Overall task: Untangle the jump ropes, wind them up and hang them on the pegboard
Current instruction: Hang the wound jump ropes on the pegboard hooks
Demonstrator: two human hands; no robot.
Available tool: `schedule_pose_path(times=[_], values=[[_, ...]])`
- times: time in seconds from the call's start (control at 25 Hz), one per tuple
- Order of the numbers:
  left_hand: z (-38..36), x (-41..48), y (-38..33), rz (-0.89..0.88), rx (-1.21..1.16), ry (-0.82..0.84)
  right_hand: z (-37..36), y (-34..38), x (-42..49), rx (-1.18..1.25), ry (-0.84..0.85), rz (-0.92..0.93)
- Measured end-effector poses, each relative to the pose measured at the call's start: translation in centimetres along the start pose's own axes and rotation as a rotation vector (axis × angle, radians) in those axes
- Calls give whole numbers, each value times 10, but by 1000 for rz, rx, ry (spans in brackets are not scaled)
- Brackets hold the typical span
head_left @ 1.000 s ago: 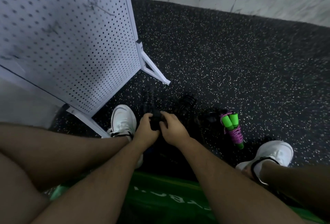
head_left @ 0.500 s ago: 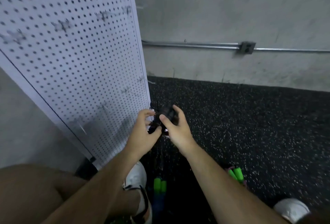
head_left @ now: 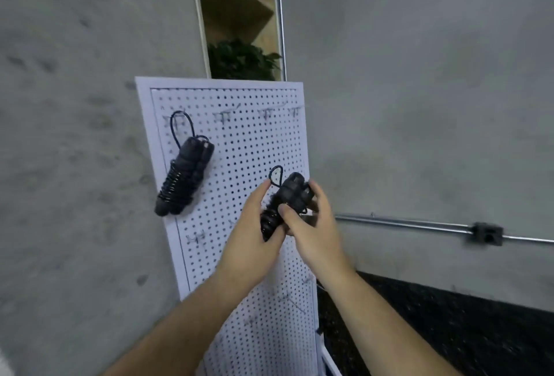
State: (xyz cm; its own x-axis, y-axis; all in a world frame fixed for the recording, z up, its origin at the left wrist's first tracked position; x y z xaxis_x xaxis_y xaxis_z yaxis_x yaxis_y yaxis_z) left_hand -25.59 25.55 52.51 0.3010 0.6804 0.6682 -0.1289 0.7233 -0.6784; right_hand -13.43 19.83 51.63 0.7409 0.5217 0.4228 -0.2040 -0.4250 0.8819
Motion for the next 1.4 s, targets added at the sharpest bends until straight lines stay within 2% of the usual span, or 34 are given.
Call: schedule_pose_path(times=[0.2,0.36,0.68,0.88,1.16,1.4], values=[[36,55,-39,-125,108,-128,-45,62,33,53,-16,97],[47,95,-59,-149,136,-155,-68,87,62,81,-39,121],[44,122,-43,-56,143,-140,-88,78,86,-34,-1,92],[38,119,-14,-66,178,-154,-93,65,80,-115,80,174],[29,95,10,-251,457,-157,-82,37,58,-259,129,316],[7,44,15,-496,552,-175,-34,-2,21,-440,161,468]])
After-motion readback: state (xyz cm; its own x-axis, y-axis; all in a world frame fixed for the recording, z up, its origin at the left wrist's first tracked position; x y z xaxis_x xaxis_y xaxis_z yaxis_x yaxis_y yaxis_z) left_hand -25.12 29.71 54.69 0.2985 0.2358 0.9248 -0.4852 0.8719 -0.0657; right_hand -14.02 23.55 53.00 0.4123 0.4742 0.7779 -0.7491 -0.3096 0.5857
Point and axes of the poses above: each hand's wrist, its own x-axis towards the middle knuckle, its own z-axis out of the back of the hand, y = z × x, the point moved 2 cm from there along x, towards the middle knuckle, and after that the axes turned 12 degrees about -y, right-handed, at the moved point
